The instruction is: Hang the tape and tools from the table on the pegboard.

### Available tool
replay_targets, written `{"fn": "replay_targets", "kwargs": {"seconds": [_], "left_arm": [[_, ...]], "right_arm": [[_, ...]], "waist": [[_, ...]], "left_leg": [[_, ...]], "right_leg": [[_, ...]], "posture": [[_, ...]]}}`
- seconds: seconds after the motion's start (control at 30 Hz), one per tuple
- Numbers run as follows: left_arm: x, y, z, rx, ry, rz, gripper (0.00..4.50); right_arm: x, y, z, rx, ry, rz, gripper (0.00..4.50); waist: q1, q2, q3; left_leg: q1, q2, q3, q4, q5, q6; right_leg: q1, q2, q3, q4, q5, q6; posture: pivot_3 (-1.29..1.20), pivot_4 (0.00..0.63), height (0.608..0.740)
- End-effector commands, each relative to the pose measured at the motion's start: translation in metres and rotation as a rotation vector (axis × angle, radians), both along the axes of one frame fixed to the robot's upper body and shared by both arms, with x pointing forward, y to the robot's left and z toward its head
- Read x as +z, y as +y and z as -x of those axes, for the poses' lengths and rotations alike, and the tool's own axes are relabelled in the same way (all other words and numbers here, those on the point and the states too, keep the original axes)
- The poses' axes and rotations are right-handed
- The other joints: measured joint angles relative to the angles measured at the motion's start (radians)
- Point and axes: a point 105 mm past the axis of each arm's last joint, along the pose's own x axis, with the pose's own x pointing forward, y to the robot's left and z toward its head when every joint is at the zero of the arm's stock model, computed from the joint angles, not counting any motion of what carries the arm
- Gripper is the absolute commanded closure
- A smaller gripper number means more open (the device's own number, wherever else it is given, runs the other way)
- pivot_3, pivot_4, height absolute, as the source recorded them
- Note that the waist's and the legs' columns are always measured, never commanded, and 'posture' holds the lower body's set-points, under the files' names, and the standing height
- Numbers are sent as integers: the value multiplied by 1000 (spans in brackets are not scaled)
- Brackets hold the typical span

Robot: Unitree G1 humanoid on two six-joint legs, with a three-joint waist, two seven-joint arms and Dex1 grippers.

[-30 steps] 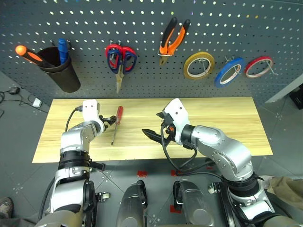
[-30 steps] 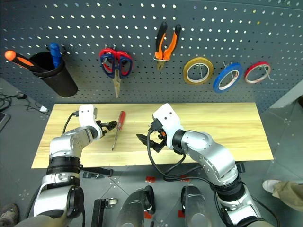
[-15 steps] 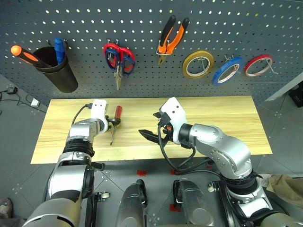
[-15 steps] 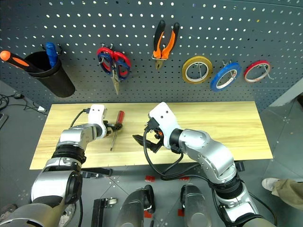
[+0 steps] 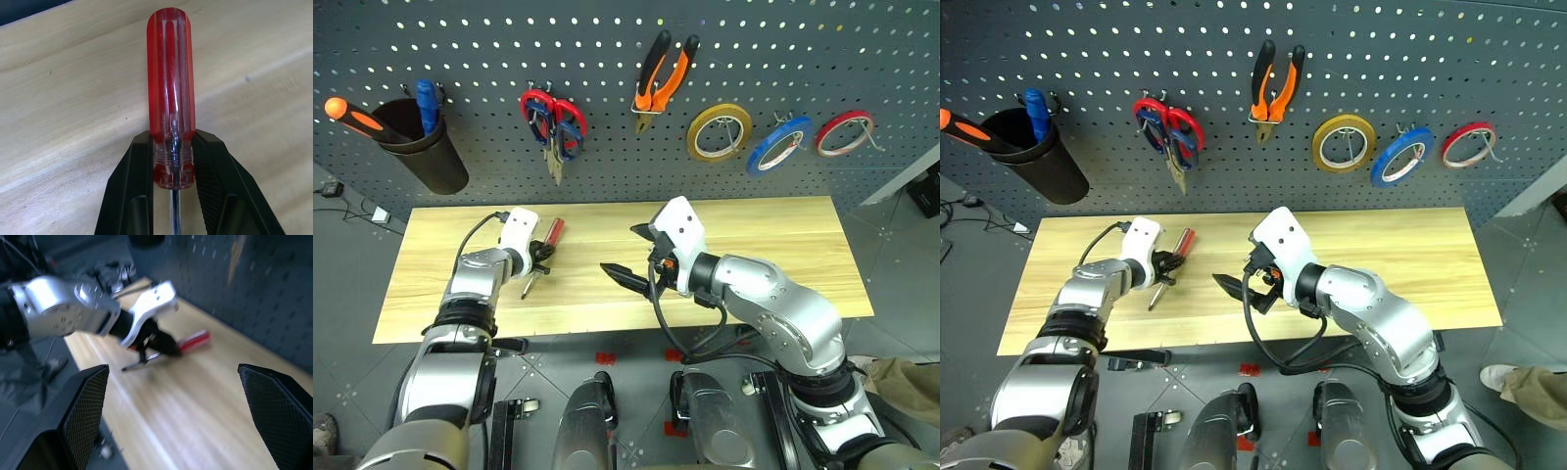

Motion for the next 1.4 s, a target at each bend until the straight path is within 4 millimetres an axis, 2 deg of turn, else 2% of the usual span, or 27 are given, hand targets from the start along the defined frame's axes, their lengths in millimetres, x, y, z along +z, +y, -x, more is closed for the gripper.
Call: {"fn": "replay_targets", "kwargs": {"seconds": [0.03, 0.1, 0.2, 0.27, 0.5, 0.57, 0.7, 0.83, 0.97, 1.13, 1.23, 1.27, 1.4], "left_arm": [[37, -7, 19, -81, -128, 85, 3696], [53, -12, 35, -113, -196, 120, 3696], [96, -35, 82, -279, -327, 246, 3696], [117, -35, 97, -291, -383, 242, 3696], [202, -5, 105, -166, -665, 211, 3696], [235, 2, 105, -148, -763, 239, 3696], [286, 10, 102, -120, -924, 275, 3696], [322, 21, 91, -65, -1069, 263, 3696], [332, 30, 80, -30, -1136, 221, 3696], [317, 43, 62, 41, -1152, 160, 3696], [311, 54, 61, 100, -1168, 138, 3696], [309, 58, 62, 123, -1180, 77, 3696], [300, 57, 60, 121, -1184, -10, 3696]], "right_arm": [[17, 2, 14, 80, -94, -56, 0], [21, 1, 15, 92, -109, -72, 0], [33, 1, 19, 121, -158, -110, 0], [36, 2, 19, 136, -169, -119, 0], [39, 10, 21, 186, -209, -101, 0], [44, 11, 19, 181, -210, -106, 0], [54, 9, 2, 72, -219, -95, 0], [75, 11, -7, 33, -214, -123, 0], [84, 13, -7, 30, -232, -124, 0], [89, 16, -5, 25, -241, -139, 0], [88, 16, -5, 19, -239, -140, 0], [88, 15, -5, 18, -238, -141, 0], [90, 16, -3, 28, -241, -157, 0]], "waist": [[1, 0, 0], [3, 0, 0], [1, -1, 0], [4, -1, -1], [10, -1, -2], [11, -2, -3], [10, -6, -6], [8, -9, -8], [3, -12, -14], [1, -15, -16], [1, -18, -18], [0, -19, -18], [-1, -21, -22]], "left_leg": [[0, 0, 0, 0, 0, 0], [0, 0, 0, 0, 0, 0], [0, 1, -1, 1, 0, 0], [0, 0, -2, 1, 0, 0], [0, -1, -4, 3, 0, -1], [0, -1, -4, 3, 0, -1], [-1, -1, -5, 5, 1, -1], [-1, -1, -4, 6, 1, -1], [-1, -1, -3, 5, 1, -1], [-1, -1, -2, 5, 1, -1], [-2, -1, -2, 6, 1, -1], [-2, -1, -2, 6, 1, -1], [-2, -1, -2, 6, 1, -1]], "right_leg": [[0, 0, 0, 0, 0, 0], [0, 0, -1, 0, 0, 0], [2, 0, 0, 0, 0, 0], [2, -1, -1, 0, 0, 0], [3, 0, -4, 2, 1, 1], [3, 0, -4, 2, 1, 1], [3, 1, -4, 2, 1, 1], [3, 0, -3, 2, 2, 1], [3, 1, -4, 2, 2, 1], [2, 1, -4, 2, 2, 1], [2, 1, -4, 2, 2, 1], [2, 1, -4, 2, 2, 1], [2, 1, -4, 3, 2, 1]], "posture": [[-200, 342, 740], [-201, 332, 740], [-191, 306, 740], [-182, 292, 740], [-169, 260, 740], [-168, 253, 740], [-169, 236, 740], [-189, 219, 740], [-197, 212, 740], [-214, 203, 740], [-226, 200, 740], [-227, 199, 740], [-220, 194, 740]]}}
